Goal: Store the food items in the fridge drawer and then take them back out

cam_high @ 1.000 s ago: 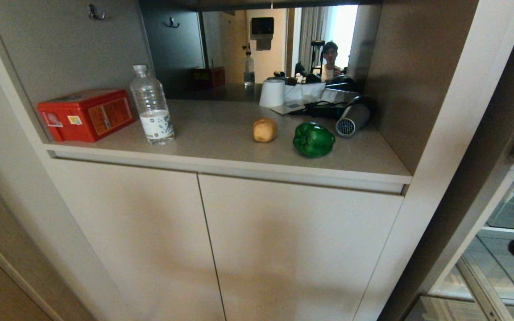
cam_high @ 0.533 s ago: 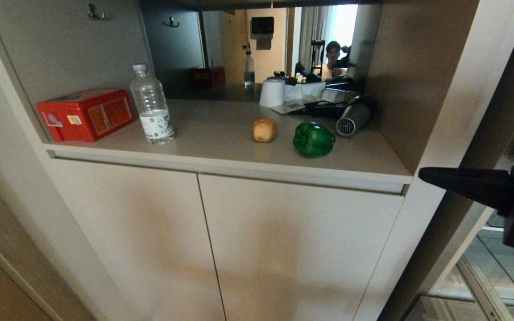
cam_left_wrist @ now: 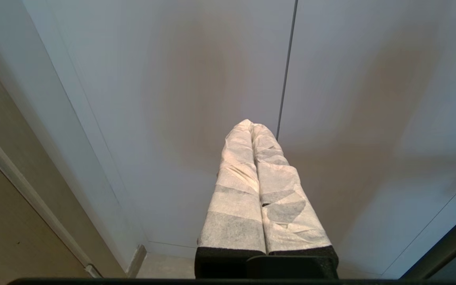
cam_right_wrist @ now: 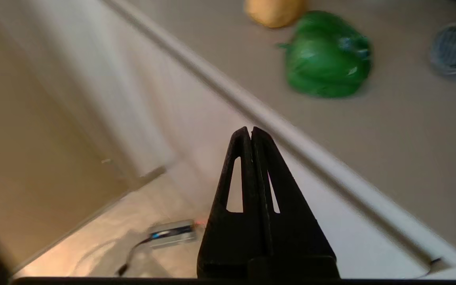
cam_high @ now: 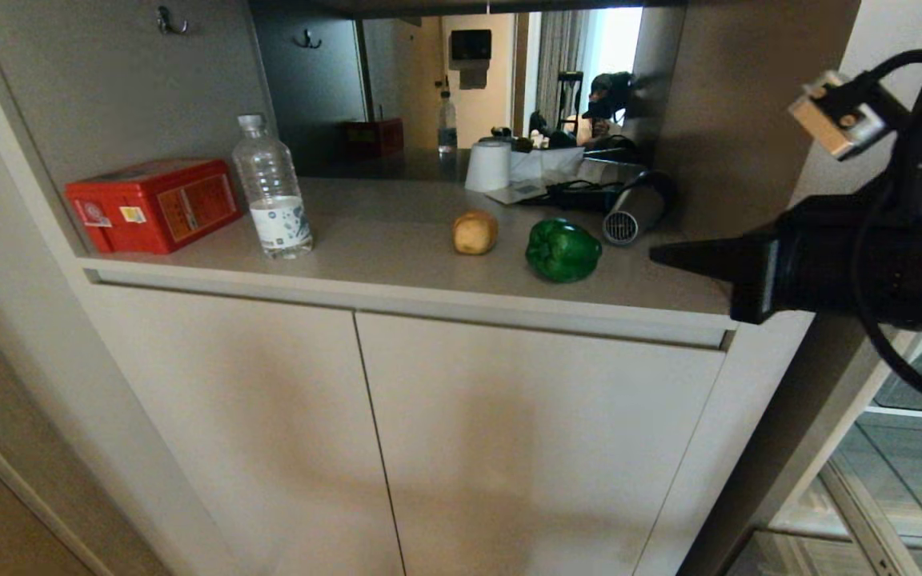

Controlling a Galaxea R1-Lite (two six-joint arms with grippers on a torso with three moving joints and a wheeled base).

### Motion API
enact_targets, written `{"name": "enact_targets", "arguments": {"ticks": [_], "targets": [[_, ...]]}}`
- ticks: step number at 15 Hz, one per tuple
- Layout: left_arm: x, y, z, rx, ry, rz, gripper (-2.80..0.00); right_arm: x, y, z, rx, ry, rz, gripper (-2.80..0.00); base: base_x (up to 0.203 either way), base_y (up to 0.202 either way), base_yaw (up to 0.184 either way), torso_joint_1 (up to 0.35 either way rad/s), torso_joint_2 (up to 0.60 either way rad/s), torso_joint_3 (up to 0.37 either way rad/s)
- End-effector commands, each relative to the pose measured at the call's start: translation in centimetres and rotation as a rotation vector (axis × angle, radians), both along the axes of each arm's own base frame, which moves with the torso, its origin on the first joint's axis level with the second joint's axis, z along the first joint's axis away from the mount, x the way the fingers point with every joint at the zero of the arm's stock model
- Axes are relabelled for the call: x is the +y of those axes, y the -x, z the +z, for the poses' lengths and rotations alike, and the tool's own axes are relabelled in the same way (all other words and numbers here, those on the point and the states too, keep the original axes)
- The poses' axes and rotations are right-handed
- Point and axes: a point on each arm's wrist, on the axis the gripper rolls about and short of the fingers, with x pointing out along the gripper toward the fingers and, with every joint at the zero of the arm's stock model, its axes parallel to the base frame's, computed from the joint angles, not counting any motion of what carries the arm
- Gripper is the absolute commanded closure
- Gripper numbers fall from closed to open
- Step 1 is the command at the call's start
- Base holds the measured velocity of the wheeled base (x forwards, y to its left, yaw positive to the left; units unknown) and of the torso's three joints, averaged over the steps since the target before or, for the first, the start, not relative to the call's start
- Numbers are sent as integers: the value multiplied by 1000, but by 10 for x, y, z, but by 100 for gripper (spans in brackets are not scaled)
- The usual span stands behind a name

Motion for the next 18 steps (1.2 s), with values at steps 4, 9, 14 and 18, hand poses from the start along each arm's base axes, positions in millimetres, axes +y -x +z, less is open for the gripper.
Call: {"name": "enact_targets", "arguments": {"ticks": [4, 9, 14, 18], "targets": [[0, 0, -1, 3, 0, 0, 0, 44, -36, -8, 11, 49, -92, -280, 0, 0, 0, 0, 0, 0], [0, 0, -1, 3, 0, 0, 0, 63, -59, -1, -40, 58, -247, -280, 0, 0, 0, 0, 0, 0], [0, 0, -1, 3, 0, 0, 0, 81, -87, -6, -58, 68, -329, -280, 0, 0, 0, 0, 0, 0], [0, 0, -1, 3, 0, 0, 0, 92, -106, -12, -65, 69, -407, -280, 0, 0, 0, 0, 0, 0]]}}
